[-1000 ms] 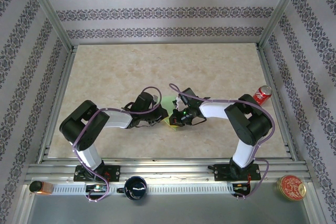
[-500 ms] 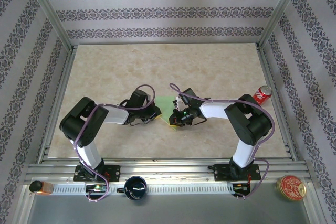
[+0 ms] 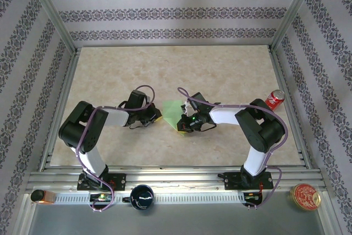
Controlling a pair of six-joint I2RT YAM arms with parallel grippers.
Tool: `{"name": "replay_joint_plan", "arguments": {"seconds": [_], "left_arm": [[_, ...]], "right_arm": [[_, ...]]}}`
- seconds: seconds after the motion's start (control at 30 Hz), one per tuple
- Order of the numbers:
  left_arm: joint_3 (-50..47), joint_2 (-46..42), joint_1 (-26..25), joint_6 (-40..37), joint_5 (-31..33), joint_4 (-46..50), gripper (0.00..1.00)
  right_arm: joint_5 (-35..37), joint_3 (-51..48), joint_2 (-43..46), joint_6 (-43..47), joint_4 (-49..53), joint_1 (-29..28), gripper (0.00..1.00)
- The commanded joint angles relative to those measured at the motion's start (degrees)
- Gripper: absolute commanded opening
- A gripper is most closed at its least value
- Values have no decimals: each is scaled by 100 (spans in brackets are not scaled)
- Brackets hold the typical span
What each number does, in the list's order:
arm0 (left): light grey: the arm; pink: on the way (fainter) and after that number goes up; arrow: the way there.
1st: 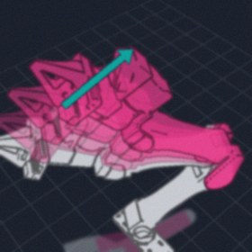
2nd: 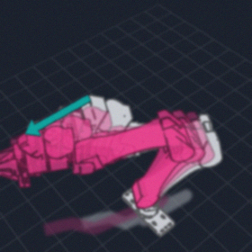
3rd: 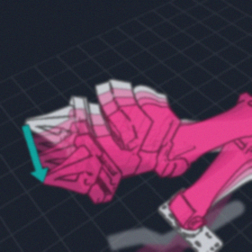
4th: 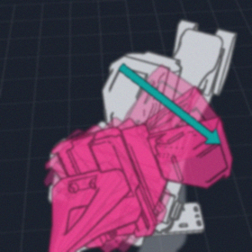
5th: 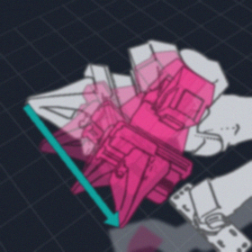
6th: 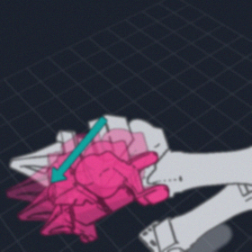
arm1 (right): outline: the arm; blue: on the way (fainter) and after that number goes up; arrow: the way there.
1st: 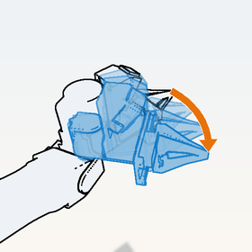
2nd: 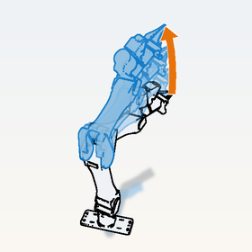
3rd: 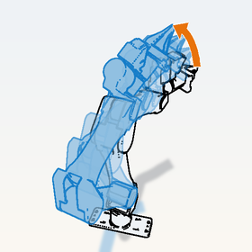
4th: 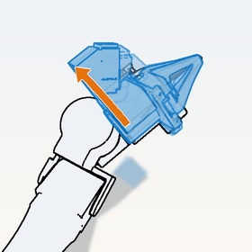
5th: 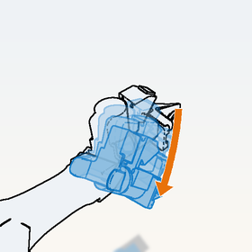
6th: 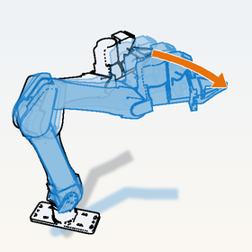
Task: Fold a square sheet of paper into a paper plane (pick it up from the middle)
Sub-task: Third fold the triangle at the center of the table.
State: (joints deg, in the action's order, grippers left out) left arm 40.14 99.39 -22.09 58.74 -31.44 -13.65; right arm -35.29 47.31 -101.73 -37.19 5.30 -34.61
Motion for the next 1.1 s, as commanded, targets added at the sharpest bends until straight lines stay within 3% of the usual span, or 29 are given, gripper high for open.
{"name": "replay_joint_plan", "arguments": {"seconds": [0.0,0.2,0.47,0.87,1.07], "left_arm": [[224,-359,96,-323,250,732,4],[400,-798,-164,-338,223,772,6],[585,-139,-828,-109,147,344,4],[359,275,-834,-333,704,808,1],[343,257,-833,-425,675,869,0]], "right_arm": [[330,-205,-202,10,418,58,0],[330,-224,-171,12,414,79,0],[304,-228,-163,6,390,100,0],[59,-3,288,-113,226,104,5],[-231,400,105,-240,-47,-10,4]]}}
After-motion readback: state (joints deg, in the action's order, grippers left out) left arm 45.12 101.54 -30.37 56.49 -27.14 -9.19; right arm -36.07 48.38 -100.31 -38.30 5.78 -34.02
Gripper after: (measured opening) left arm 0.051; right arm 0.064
